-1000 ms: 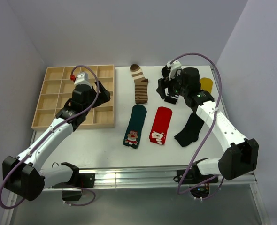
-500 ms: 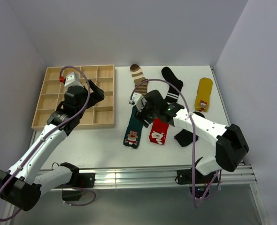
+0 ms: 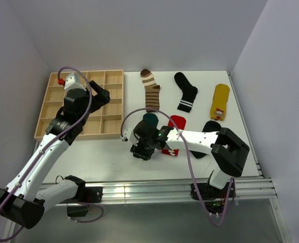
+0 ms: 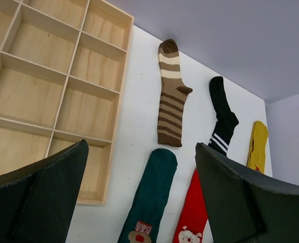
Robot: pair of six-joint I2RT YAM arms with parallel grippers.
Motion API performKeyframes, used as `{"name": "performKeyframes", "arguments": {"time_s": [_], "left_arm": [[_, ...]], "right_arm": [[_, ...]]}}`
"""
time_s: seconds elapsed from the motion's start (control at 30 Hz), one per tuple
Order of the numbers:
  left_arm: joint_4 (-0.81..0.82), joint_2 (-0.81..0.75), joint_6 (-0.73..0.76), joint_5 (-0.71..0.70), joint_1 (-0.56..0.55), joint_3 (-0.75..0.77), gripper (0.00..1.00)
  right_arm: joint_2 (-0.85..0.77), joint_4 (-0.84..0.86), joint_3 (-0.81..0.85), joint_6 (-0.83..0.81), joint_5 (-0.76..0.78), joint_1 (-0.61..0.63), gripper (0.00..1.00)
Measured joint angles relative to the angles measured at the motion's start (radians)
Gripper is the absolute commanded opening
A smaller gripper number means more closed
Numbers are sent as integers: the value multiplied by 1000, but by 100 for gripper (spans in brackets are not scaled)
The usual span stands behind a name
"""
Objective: Roll the socks
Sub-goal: Roll the sock at the center of the board.
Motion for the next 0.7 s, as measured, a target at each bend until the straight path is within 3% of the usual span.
{"name": "performKeyframes", "arguments": {"time_s": [0.7], "left_arm": [[17,28,16,98,54,3,93]], "right_arm": [[73,-61,9,77,-12,52,59]]}}
